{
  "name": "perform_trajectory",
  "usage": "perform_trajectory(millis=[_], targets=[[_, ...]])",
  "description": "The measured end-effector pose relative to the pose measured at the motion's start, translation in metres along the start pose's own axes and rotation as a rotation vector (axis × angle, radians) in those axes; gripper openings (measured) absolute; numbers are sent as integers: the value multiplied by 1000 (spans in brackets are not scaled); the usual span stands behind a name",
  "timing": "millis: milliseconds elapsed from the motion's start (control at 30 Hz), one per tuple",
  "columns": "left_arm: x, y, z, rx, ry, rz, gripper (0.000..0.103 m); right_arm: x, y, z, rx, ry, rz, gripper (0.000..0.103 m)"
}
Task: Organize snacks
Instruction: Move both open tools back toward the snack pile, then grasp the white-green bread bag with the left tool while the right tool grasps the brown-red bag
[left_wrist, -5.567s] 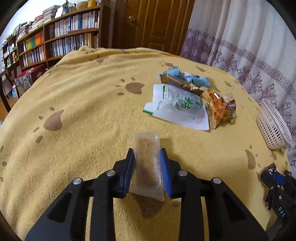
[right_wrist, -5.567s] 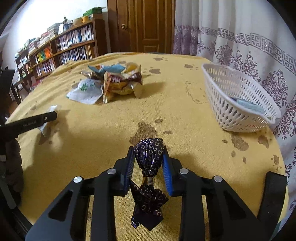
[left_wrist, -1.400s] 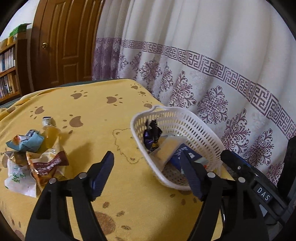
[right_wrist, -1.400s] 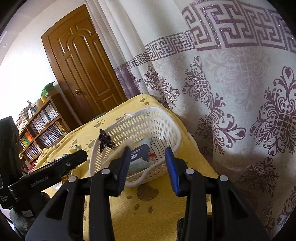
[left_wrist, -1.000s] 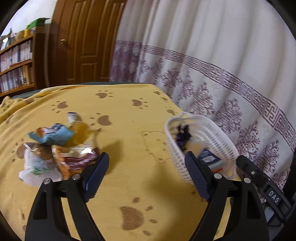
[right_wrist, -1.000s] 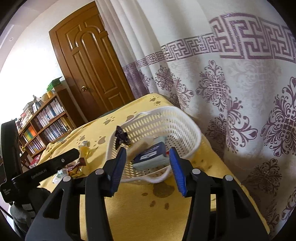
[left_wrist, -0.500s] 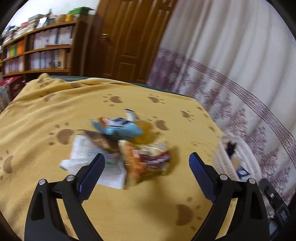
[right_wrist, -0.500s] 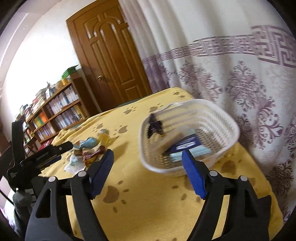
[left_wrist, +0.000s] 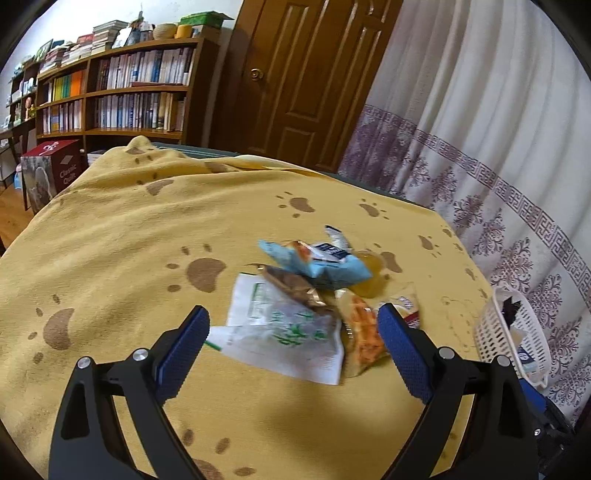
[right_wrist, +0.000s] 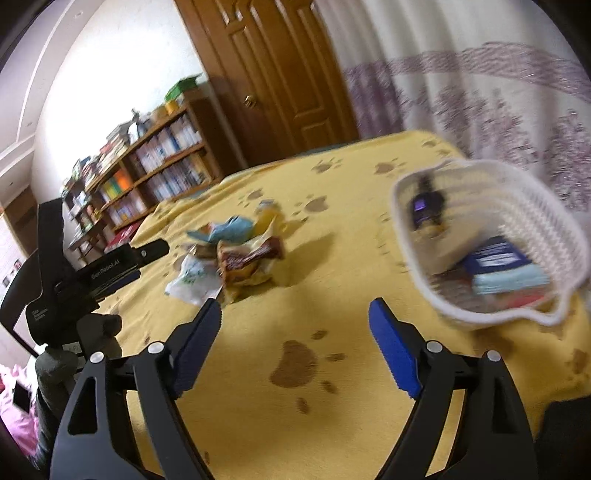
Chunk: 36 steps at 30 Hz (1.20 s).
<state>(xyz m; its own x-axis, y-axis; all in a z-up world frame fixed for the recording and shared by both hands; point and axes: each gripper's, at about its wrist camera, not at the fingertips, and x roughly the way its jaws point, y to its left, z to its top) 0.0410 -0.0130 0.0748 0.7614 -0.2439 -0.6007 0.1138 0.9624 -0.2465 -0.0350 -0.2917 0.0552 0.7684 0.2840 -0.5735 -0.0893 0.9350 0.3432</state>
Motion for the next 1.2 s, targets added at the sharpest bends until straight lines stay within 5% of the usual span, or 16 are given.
perform_trajectory(millis=[267,733,1033,1200], targets=[[4,22,-2,-27,-12,59,92,49,29,15,-57,101,33,94],[10,51,-1,-110,12,89,92,145,48,45,-109,198,-27,94],[14,55,-3,-127,28,85,92,163,50,43,-119,208,-23,94],[16,55,-4,-125,31,90,92,159,52,39,-141,195,-25,73]])
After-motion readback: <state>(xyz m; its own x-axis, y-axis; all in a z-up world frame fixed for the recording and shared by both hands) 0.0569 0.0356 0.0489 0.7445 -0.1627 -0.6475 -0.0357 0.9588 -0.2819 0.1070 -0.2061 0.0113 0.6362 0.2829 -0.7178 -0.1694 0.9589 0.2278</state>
